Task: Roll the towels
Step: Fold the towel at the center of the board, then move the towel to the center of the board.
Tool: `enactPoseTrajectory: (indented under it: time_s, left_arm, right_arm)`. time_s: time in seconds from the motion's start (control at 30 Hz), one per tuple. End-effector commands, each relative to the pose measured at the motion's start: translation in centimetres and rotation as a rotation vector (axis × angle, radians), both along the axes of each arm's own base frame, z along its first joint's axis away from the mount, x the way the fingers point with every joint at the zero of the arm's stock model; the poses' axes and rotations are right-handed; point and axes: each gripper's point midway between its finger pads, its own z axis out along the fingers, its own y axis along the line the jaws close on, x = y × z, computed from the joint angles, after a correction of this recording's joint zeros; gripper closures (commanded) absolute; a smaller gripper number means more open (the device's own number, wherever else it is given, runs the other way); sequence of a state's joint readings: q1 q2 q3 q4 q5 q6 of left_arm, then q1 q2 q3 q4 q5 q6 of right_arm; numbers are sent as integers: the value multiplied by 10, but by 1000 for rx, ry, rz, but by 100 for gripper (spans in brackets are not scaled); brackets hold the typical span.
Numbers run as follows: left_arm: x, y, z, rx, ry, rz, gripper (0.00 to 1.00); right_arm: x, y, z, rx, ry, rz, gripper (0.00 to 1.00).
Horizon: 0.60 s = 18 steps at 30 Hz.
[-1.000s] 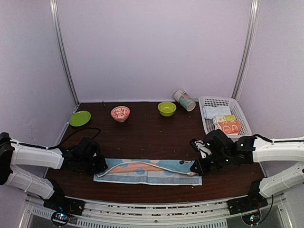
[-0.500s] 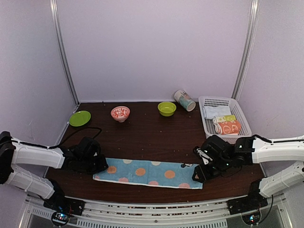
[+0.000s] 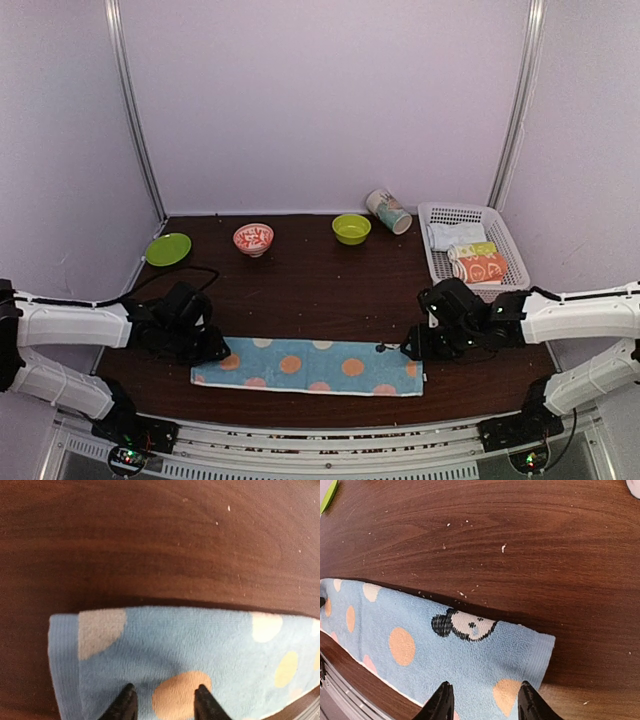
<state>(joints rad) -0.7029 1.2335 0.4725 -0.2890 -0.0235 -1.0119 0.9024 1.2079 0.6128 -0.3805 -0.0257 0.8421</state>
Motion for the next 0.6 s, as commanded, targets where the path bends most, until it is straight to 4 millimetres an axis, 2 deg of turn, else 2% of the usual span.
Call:
enactPoseTrajectory:
  time_s: [0.0, 0.1, 0.2, 0.4, 0.57]
  left_arm:
    - [-12, 6, 28, 29, -2, -74, 55]
    - [-8, 2, 46, 12, -50, -106, 53]
    - [-4, -2, 47, 21, -62, -137, 56]
    - [-6, -12, 11, 36, 21, -184, 70]
    - [-12, -9, -8, 44, 60, -175, 86]
  right_arm:
    - [19, 21, 8, 49, -44, -11, 56]
    - [20, 18, -8, 4, -14, -11, 57]
    - [22, 14, -20, -25, 0, -23, 59]
    - [30, -8, -50, -130, 58, -57, 61]
    - [44, -34, -62, -225, 75, -89, 62]
